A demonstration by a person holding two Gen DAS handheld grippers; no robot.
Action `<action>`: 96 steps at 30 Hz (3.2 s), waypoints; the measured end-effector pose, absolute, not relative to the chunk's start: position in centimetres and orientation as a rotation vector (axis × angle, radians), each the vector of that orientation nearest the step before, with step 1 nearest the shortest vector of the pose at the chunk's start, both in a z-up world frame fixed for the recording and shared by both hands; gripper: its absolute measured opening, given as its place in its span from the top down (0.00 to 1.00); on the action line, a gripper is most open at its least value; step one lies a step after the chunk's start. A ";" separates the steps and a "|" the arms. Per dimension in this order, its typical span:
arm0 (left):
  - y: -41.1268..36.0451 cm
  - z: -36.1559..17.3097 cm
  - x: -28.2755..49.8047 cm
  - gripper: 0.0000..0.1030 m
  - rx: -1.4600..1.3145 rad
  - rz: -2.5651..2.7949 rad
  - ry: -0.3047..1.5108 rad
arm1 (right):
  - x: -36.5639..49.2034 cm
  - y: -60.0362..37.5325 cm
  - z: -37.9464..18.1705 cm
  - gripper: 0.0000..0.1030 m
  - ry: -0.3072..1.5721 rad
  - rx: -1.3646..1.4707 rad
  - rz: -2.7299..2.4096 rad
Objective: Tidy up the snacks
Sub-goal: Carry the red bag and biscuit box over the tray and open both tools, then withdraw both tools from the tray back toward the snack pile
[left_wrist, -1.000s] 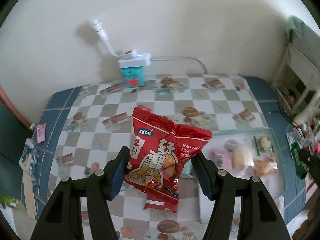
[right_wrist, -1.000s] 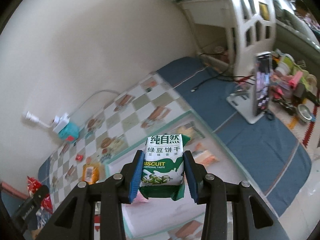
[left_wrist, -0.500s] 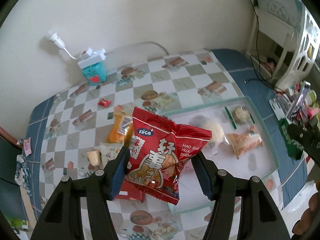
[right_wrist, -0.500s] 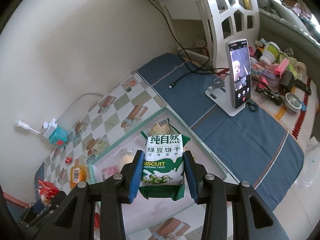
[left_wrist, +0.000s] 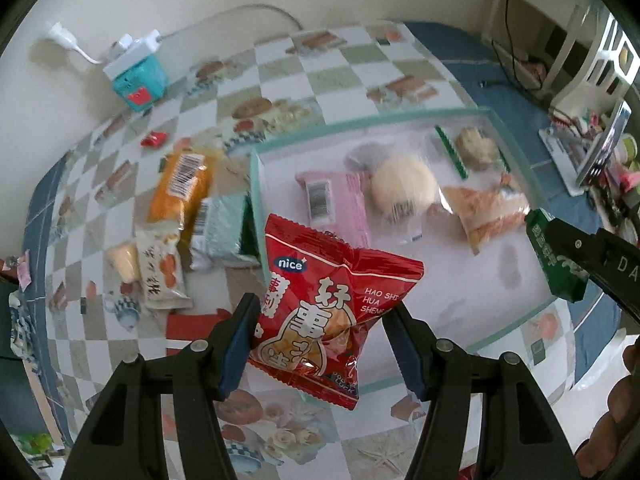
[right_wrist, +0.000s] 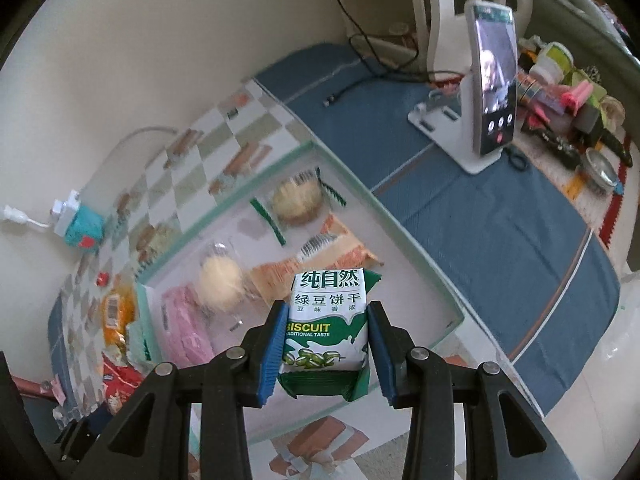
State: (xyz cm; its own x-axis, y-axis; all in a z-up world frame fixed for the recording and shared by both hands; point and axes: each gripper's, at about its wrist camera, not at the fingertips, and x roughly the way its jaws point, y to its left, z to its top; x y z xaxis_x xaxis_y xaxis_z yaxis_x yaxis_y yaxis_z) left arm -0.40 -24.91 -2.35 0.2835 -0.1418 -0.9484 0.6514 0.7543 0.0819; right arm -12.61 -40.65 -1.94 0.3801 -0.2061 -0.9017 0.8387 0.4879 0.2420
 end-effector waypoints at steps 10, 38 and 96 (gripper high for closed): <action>-25.8 -4.0 -1.2 0.37 0.559 -0.564 1.194 | -11.4 -40.2 -4.5 0.59 1.042 0.797 -0.748; -17.9 -2.3 5.4 0.08 0.326 -0.323 1.211 | -10.0 -39.0 -3.7 0.22 1.033 0.749 -0.727; 4.2 -8.2 15.8 0.05 -0.002 0.071 1.403 | 5.1 -17.4 -5.7 0.00 1.157 0.429 -0.391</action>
State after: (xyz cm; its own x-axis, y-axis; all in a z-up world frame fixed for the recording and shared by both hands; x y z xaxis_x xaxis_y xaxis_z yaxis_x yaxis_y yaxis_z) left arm 15.81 4.25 -8.18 0.1655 0.0487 -0.9850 -0.0513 0.9978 0.0408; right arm 5.12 -17.37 -5.68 0.3524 -0.0749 -0.9328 0.5058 0.8539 0.1225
